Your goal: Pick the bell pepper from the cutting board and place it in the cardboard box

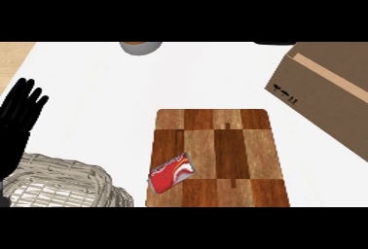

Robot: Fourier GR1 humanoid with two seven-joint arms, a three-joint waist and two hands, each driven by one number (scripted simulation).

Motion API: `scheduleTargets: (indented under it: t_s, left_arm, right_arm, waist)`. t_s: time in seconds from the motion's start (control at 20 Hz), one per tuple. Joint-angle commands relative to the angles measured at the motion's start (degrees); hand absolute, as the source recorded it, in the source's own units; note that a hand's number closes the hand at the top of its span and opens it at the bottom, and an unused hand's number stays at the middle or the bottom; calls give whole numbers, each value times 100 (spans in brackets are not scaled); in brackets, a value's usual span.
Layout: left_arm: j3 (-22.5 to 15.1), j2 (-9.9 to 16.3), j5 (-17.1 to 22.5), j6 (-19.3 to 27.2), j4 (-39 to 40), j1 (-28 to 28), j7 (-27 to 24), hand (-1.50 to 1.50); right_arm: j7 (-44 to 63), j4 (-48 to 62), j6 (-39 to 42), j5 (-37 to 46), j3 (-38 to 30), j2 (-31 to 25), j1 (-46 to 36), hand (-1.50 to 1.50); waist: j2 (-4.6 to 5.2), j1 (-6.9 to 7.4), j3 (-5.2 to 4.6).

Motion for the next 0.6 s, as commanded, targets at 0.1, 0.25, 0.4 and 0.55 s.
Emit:
scheduleTargets:
  t_s: [0.1,0.25,0.4,0.55]
  left_arm:
    - [-262,-186,3,9,152,286,311,0]
    - [-377,-343,-44,-94,339,477,-12,0]
    - [-403,-291,-71,-36,632,-5,141,0]
    - [-126,-37,219,-173,469,130,338,0]
  right_arm:
    - [-603,528,893,-566,-545,-723,259,-150]
    - [-798,698,1189,-620,-607,-943,408,-150]
    - [-951,877,1199,-534,-521,-1036,266,-150]
    - [-1392,1193,1255,-517,-655,-1191,614,-150]
  waist:
    - [106,45,-125]
    - [111,49,-131]
    - [132,36,-132]
    - [125,81,-127]
